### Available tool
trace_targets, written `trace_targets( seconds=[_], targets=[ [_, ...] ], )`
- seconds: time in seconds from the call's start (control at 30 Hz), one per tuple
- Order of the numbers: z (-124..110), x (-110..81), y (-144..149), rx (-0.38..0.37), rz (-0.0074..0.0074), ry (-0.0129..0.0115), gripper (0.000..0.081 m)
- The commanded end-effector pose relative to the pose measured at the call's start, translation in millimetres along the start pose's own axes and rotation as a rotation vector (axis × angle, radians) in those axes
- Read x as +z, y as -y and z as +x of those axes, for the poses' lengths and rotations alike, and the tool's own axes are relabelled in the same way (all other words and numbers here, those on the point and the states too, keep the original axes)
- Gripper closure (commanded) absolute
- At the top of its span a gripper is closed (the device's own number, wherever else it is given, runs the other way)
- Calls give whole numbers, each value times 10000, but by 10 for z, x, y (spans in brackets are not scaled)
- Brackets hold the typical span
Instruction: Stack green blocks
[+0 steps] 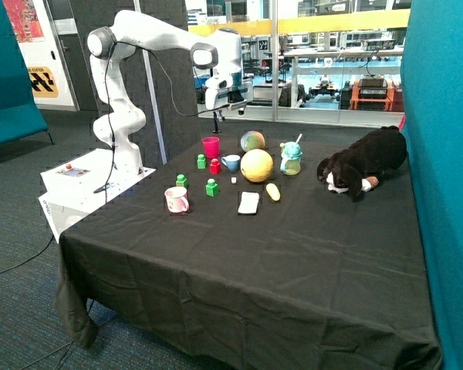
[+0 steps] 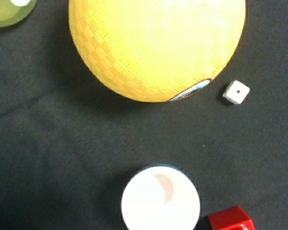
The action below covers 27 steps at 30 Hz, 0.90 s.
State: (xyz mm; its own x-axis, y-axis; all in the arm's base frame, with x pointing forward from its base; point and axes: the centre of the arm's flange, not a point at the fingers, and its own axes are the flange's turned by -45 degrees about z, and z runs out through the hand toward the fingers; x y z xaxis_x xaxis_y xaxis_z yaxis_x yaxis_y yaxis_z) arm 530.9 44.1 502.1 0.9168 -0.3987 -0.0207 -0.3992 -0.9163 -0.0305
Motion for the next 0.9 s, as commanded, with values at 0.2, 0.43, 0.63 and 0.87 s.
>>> trace_targets(
  seconds=[0.2, 0.43, 0.63, 0.87],
  targets=[
    [-95, 511, -535, -6731, -363, -97, 175],
    [-113, 511, -531, -6706, -363, -97, 225],
    [-135, 509, -515, -6560, -362, -100, 231],
    [-185, 506, -493, -6669, -362, -98, 225]
  ],
)
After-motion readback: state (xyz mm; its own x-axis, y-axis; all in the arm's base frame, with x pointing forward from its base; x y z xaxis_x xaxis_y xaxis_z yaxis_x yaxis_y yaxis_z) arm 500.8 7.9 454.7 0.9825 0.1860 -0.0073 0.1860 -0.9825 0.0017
